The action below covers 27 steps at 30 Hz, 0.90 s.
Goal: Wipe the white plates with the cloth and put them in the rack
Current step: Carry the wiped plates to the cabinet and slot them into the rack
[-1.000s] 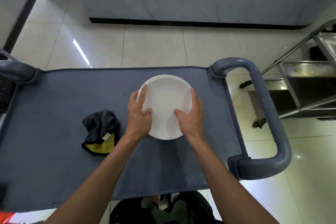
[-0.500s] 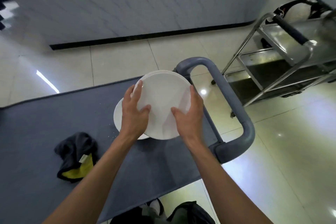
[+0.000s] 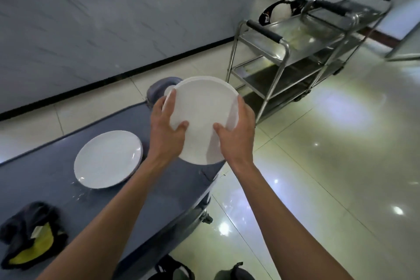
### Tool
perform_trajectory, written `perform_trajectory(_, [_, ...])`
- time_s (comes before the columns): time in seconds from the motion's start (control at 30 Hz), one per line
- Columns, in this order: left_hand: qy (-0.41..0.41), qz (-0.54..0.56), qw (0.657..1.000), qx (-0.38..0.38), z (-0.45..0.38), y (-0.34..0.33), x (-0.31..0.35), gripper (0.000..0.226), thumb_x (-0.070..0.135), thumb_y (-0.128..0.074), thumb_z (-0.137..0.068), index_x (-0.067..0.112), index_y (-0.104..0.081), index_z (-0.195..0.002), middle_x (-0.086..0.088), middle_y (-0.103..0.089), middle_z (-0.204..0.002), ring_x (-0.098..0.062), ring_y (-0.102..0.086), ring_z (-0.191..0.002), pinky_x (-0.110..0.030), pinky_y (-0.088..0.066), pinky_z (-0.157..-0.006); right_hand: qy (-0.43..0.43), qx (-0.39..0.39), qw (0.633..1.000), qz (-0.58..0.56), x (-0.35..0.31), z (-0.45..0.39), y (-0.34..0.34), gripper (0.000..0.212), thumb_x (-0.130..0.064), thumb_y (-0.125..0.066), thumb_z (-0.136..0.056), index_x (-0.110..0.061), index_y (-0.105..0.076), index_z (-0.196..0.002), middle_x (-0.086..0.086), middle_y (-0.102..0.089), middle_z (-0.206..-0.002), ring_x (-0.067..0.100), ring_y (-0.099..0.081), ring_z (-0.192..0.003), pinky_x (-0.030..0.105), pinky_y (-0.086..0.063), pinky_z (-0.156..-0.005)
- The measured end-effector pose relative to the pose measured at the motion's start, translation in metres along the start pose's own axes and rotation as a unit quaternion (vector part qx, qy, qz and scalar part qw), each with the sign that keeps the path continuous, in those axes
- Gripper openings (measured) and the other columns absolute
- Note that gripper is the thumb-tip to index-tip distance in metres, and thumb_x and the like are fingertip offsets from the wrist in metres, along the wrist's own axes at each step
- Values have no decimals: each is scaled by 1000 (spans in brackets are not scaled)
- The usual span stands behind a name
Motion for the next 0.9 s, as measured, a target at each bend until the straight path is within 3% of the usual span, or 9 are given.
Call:
perform_trajectory(0.2, [-50, 4, 997, -60, 44, -82, 85, 83, 12, -67, -92, 35, -21, -158, -1, -27, -156, -20, -30, -140, -36, -29, -115, -21, 70, 997, 1, 46, 14, 118, 93, -18, -77, -85, -31, -22, -158, -3, -31, -151, 21, -38, -134, 47, -43, -110])
perform_trajectory(0.37, [-96, 8, 988, -119, 82, -158, 149, 84, 16, -65, -92, 36, -17, -158, -4, -28, -154, -24, -34, -138, -45, -38, -114, -37, 138, 990, 13, 89, 33, 218, 94, -15, -76, -83, -29, -23, -159, 0, -33, -152, 19, -39, -135, 25, -35, -101])
perform_trajectory(0.47, [-145, 5, 976, -160, 104, -206, 191, 85, 17, -65, -90, 33, -18, -159, -4, -32, -150, -22, -37, -133, -37, -39, -109, -67, 187, 980, 24, 115, 49, 275, 93, -14, -76, -82, -28, -25, -159, -1, -33, -152, 18, -38, -136, 21, -32, -98])
perform_trajectory(0.53, [-168, 14, 967, -190, 120, -235, 217, 85, 14, -63, -88, 34, -19, -158, -3, -31, -151, -21, -35, -134, -33, -36, -105, -89, 221, 971, 30, 132, 61, 309, 92, -15, -75, -83, -29, -25, -158, -1, -32, -153, 19, -38, -136, 23, -35, -99])
perform_trajectory(0.73, [-199, 68, 934, -288, 173, -324, 279, 82, 14, -64, -88, 41, -24, -154, 5, -29, -152, -23, -35, -137, -45, -43, -105, -161, 322, 932, 46, 181, 103, 402, 91, -15, -74, -85, -30, -24, -158, -2, -31, -154, 22, -39, -139, 37, -42, -110])
perform_trajectory(0.9, [-232, 103, 887, -387, 220, -407, 314, 82, 12, -64, -85, 38, -29, -155, 2, -34, -150, -20, -37, -137, -31, -36, -101, -234, 392, 887, 63, 226, 141, 460, 91, -18, -75, -87, -35, -21, -158, -1, -27, -159, 23, -36, -142, 43, -42, -112])
Point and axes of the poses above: each hand's wrist, its own z-axis away from the middle knuckle, its own y-axis out of the back of the hand, x = y × z, the point moved 8 cm from there along -z, towards the middle knuckle
